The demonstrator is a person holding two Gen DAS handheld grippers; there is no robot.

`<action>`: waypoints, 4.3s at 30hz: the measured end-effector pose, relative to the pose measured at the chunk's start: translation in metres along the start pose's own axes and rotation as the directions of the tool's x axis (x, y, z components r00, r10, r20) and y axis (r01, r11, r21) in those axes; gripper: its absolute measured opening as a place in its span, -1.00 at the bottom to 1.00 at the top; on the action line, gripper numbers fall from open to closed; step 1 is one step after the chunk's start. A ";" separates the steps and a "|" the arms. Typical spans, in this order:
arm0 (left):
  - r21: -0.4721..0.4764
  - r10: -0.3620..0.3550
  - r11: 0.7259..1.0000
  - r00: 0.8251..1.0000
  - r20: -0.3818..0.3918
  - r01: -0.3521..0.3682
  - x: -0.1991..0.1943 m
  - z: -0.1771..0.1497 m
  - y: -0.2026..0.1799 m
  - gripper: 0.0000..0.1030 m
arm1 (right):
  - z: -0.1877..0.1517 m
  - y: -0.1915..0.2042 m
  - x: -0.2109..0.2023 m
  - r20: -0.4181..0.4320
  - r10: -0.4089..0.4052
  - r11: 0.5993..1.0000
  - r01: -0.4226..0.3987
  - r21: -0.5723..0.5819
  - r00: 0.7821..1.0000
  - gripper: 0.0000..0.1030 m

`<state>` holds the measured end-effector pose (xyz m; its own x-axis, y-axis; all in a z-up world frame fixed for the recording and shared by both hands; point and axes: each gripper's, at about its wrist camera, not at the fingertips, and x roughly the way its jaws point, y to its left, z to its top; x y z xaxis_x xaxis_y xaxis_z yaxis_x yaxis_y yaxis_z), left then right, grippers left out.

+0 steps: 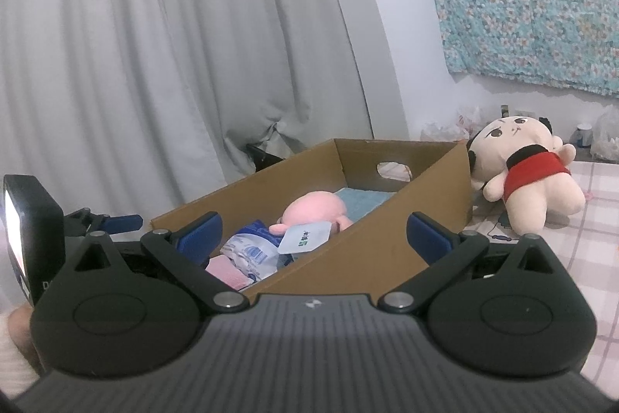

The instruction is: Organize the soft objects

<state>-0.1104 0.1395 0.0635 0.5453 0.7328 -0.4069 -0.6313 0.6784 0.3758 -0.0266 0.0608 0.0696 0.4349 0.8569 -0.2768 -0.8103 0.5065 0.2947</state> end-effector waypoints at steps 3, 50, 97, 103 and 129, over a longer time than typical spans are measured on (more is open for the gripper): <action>0.001 -0.001 1.000 1.000 0.001 0.001 0.001 0.000 -0.001 1.00 | 0.000 0.000 0.000 -0.001 0.000 1.000 0.000 0.002 1.000 0.98; 0.030 -0.023 0.999 1.000 -0.006 0.024 0.003 0.003 -0.012 1.00 | 0.001 -0.005 -0.001 -0.002 0.001 1.000 -0.001 0.027 1.000 0.98; 0.018 -0.088 0.996 0.992 -0.088 0.090 0.017 0.010 -0.013 1.00 | -0.011 -0.015 0.010 -0.021 0.044 0.999 -0.044 0.016 0.999 0.98; -0.012 -0.100 0.995 0.992 -0.076 0.099 0.014 0.007 -0.007 1.00 | -0.010 -0.006 0.008 -0.026 0.026 0.998 -0.027 -0.055 0.999 0.98; -0.025 -0.114 0.993 0.990 -0.084 0.112 0.013 0.007 -0.005 1.00 | -0.016 -0.010 0.019 -0.064 0.003 1.000 -0.003 -0.011 0.998 0.98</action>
<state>-0.0961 0.1458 0.0619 0.5657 0.6439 -0.5152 -0.5794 0.7549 0.3072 -0.0161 0.0702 0.0468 0.4066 0.8503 -0.3341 -0.8161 0.5025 0.2855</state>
